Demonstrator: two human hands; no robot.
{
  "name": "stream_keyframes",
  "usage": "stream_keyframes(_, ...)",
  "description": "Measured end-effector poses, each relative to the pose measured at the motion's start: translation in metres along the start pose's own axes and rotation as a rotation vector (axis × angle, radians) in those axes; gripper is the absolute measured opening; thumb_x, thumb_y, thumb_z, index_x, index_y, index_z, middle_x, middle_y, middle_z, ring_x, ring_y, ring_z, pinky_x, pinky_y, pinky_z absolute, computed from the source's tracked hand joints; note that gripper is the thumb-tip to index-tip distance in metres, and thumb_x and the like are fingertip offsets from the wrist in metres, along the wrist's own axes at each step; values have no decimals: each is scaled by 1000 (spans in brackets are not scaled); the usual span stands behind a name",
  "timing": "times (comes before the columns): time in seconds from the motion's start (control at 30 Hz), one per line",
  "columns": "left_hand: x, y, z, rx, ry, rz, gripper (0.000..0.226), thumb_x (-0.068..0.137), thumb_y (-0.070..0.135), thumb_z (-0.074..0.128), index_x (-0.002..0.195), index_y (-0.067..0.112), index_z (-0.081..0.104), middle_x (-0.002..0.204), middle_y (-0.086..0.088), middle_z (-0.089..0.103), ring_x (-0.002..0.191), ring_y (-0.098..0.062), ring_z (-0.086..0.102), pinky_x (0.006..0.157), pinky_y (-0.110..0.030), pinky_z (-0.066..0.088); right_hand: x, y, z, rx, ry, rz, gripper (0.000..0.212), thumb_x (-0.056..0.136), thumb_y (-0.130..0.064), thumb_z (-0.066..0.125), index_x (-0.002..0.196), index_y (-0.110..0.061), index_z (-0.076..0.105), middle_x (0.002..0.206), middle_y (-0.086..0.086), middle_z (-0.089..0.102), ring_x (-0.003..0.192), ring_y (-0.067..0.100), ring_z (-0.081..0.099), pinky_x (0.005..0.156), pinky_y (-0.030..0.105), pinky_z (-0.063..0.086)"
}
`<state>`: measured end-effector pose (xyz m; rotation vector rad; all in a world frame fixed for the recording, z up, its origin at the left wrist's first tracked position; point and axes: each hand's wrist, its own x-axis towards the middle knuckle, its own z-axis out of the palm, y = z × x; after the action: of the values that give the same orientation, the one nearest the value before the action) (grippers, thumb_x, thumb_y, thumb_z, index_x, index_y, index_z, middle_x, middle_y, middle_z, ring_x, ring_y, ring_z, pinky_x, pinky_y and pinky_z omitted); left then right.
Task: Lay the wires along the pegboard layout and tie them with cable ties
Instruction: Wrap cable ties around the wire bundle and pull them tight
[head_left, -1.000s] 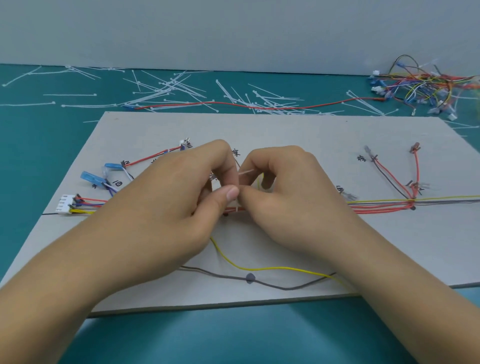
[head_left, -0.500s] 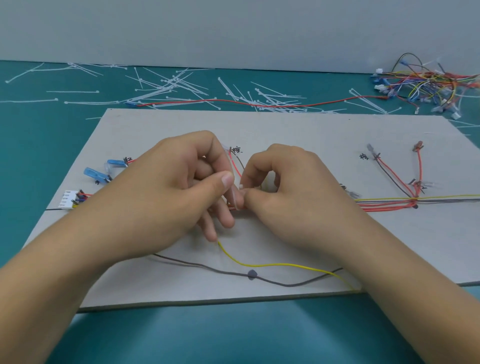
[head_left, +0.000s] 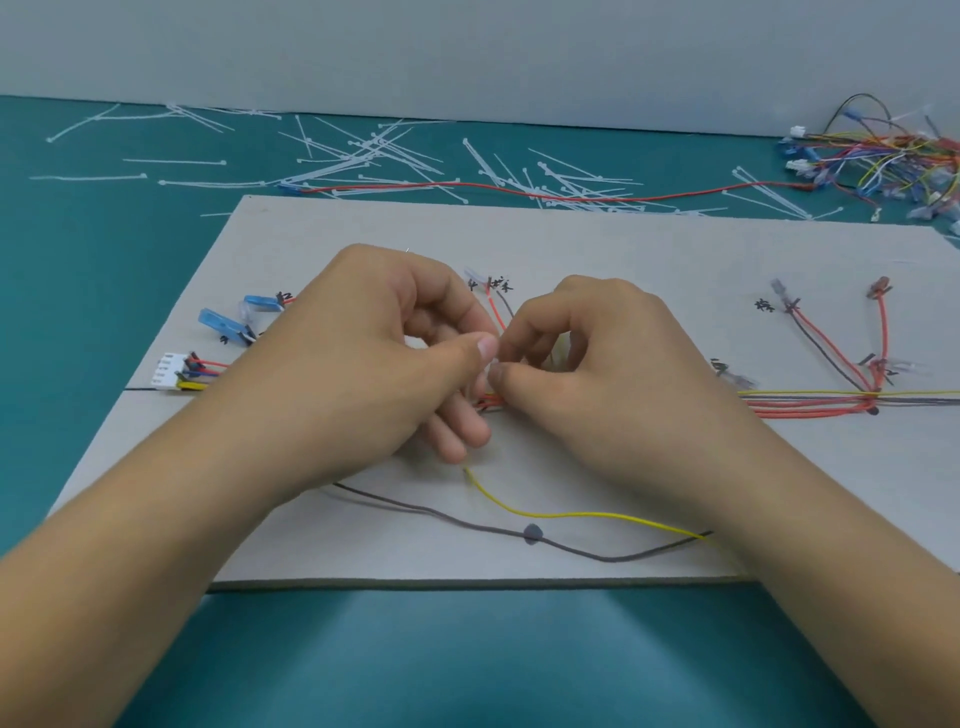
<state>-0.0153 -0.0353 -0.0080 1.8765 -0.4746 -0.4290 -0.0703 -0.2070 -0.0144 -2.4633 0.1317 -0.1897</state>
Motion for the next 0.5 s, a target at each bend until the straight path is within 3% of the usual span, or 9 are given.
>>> stream_keyframes(0.13, -2, 2, 0, -45, -9, -54, 8, 95, 5, 71, 87, 8, 71, 66, -14, 74, 58, -31, 76, 53, -39, 64, 4, 4, -4, 17, 3, -7, 10, 81, -28, 76, 71, -31, 74, 74, -7, 68, 55, -2, 51, 52, 11, 36)
stream_keyframes(0.4, -3, 5, -3, -112, -67, -41, 31, 102, 1, 57, 81, 9, 79, 77, -13, 78, 73, -25, 80, 66, -26, 63, 5, 8, -8, 42, 0, 3, 12, 79, -23, 75, 70, -31, 73, 59, -13, 61, 52, -1, 52, 47, 10, 34)
stream_keyframes(0.5, -6, 6, -7, -107, -117, -32, 25, 96, -5, 65, 83, 11, 80, 81, -12, 79, 79, -24, 80, 73, -25, 63, 3, 7, -7, 51, -19, 5, 12, 80, -24, 75, 70, -31, 73, 56, -18, 58, 52, 0, 52, 47, 10, 34)
